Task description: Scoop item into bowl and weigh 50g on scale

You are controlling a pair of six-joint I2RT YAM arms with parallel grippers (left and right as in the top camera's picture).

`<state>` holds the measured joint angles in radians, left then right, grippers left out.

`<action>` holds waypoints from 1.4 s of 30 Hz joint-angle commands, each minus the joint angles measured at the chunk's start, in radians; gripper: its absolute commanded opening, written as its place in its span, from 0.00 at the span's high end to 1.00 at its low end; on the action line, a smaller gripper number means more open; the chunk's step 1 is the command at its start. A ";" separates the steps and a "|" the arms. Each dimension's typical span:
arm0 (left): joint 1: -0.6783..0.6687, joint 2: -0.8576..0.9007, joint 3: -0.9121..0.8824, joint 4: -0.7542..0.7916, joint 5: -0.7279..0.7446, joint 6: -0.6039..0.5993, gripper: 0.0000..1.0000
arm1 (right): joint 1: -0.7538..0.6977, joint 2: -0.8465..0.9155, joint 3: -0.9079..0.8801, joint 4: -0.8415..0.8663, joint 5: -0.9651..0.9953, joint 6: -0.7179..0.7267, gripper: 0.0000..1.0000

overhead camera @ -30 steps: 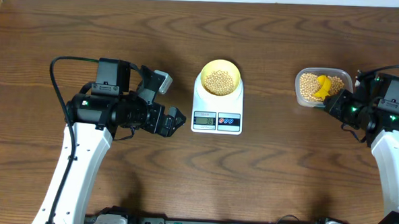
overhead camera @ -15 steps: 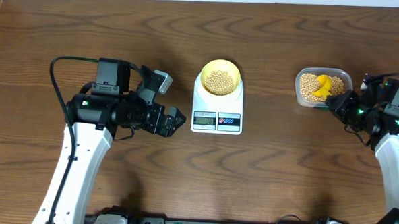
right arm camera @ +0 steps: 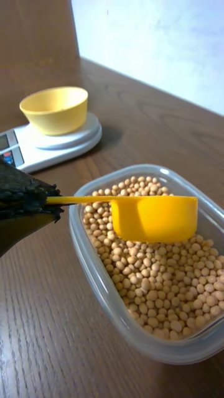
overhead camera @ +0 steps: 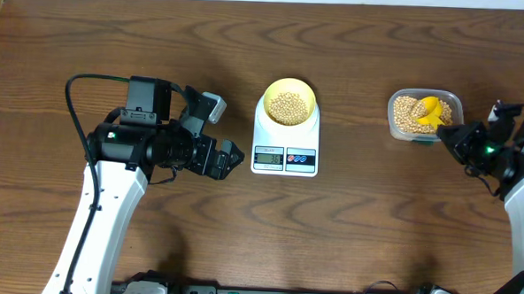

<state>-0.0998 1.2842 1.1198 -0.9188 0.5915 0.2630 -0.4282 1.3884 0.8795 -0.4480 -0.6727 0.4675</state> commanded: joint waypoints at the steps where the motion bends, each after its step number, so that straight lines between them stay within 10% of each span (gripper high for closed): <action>1: 0.005 0.004 -0.006 -0.003 -0.008 0.006 0.02 | -0.043 0.005 -0.010 0.003 -0.125 0.011 0.99; 30: 0.005 0.004 -0.006 -0.003 -0.009 0.006 0.02 | -0.130 0.005 -0.010 0.087 -0.415 0.200 0.99; 42: 0.005 0.004 -0.006 -0.003 -0.009 0.006 0.02 | 0.116 0.005 -0.010 0.360 -0.381 0.463 0.99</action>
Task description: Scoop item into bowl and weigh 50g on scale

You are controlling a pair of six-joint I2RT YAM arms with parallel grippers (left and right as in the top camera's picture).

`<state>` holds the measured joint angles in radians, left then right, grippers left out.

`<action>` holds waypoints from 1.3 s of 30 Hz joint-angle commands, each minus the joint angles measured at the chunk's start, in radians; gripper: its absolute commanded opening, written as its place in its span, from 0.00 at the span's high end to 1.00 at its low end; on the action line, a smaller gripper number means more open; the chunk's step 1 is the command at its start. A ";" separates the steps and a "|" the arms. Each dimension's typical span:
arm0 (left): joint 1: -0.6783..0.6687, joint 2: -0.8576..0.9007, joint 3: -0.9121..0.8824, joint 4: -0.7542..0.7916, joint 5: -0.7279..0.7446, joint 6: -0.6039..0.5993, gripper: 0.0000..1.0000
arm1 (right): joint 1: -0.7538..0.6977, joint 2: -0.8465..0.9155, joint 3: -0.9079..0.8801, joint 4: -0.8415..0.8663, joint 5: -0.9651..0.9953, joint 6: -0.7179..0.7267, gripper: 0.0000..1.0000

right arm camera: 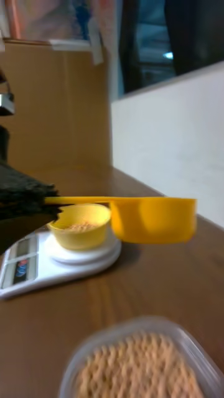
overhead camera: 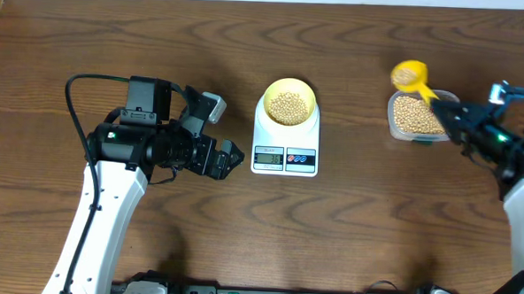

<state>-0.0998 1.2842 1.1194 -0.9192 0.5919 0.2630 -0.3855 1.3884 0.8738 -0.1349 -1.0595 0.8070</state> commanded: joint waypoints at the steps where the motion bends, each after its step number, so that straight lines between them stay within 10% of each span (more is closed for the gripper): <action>1: 0.005 0.004 -0.005 -0.003 -0.009 0.006 0.02 | 0.097 0.005 -0.004 0.067 0.024 0.147 0.99; 17: 0.005 0.004 -0.005 -0.003 -0.009 0.006 0.02 | 0.396 0.005 -0.004 0.185 0.255 0.194 0.99; 39: 0.005 0.004 -0.005 -0.003 -0.009 0.006 0.02 | 0.626 0.005 -0.004 0.157 0.487 -0.384 0.99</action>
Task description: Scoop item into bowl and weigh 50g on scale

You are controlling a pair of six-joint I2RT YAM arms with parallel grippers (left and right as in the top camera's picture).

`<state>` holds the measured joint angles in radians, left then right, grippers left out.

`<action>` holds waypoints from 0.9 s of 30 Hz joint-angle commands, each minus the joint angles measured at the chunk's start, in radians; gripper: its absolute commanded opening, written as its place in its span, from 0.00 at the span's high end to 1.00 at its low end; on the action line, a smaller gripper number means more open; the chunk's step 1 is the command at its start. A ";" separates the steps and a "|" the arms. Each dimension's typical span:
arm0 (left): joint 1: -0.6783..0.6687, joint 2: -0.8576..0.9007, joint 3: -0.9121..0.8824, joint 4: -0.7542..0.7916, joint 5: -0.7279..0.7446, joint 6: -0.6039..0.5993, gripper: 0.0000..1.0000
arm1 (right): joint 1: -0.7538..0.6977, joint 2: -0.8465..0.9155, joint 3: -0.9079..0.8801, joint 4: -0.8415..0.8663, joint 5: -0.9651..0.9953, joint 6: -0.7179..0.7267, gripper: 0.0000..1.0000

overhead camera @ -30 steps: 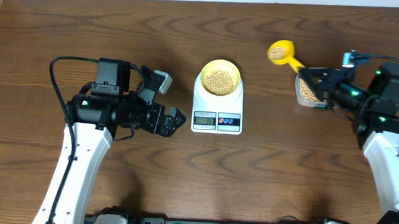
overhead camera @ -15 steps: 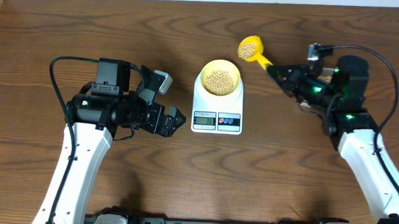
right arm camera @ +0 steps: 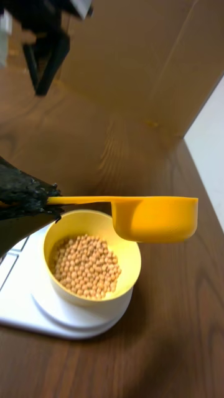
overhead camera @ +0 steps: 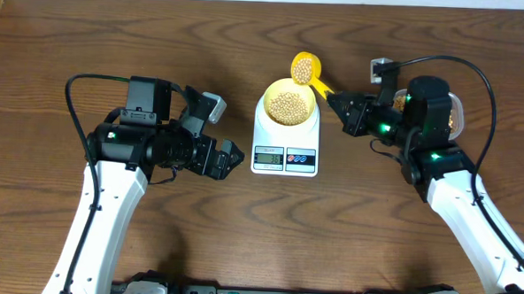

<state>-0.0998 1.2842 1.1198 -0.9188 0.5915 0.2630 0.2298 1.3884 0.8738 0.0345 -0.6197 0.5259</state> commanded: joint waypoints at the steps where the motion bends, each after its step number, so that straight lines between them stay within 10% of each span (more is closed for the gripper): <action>1: 0.005 0.004 -0.006 -0.003 -0.008 0.006 0.02 | 0.013 0.005 -0.004 -0.025 0.053 -0.132 0.99; 27: 0.005 0.004 -0.006 -0.003 -0.009 0.006 0.02 | 0.119 0.071 -0.004 -0.055 0.168 -0.505 0.99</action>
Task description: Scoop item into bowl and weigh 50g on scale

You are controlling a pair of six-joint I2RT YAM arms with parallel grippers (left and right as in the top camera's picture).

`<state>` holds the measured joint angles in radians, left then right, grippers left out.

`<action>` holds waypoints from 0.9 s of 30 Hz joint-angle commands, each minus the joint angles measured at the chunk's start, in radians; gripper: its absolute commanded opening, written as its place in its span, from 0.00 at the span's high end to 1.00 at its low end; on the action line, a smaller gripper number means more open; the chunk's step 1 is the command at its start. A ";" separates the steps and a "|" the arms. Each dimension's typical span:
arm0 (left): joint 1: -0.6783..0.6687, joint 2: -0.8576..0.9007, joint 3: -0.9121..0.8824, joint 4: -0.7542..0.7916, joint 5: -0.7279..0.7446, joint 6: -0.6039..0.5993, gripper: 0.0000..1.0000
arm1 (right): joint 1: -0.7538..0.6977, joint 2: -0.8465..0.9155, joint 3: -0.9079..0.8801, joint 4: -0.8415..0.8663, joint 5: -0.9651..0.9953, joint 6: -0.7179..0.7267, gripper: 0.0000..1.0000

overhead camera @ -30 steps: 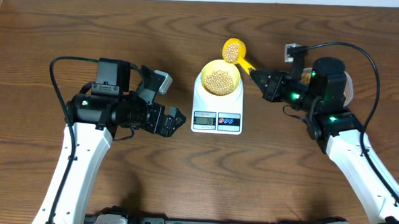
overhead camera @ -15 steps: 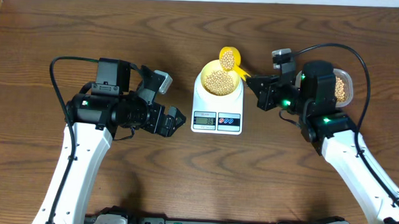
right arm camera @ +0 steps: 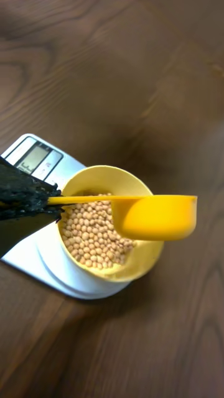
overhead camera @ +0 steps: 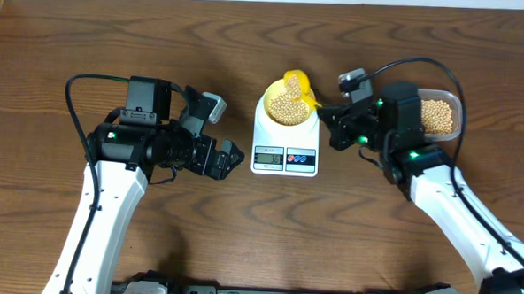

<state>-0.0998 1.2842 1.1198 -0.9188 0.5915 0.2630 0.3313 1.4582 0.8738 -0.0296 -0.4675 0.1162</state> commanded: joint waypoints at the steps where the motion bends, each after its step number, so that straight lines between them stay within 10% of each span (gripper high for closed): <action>1: 0.005 0.004 -0.006 -0.003 -0.009 0.006 0.02 | 0.018 0.001 -0.004 0.013 0.024 -0.095 0.99; 27: 0.005 0.004 -0.006 -0.003 -0.009 0.006 0.02 | 0.017 0.001 -0.004 0.010 0.073 -0.223 0.99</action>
<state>-0.0998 1.2842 1.1198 -0.9188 0.5915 0.2630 0.3447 1.4651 0.8738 -0.0219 -0.4091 -0.0849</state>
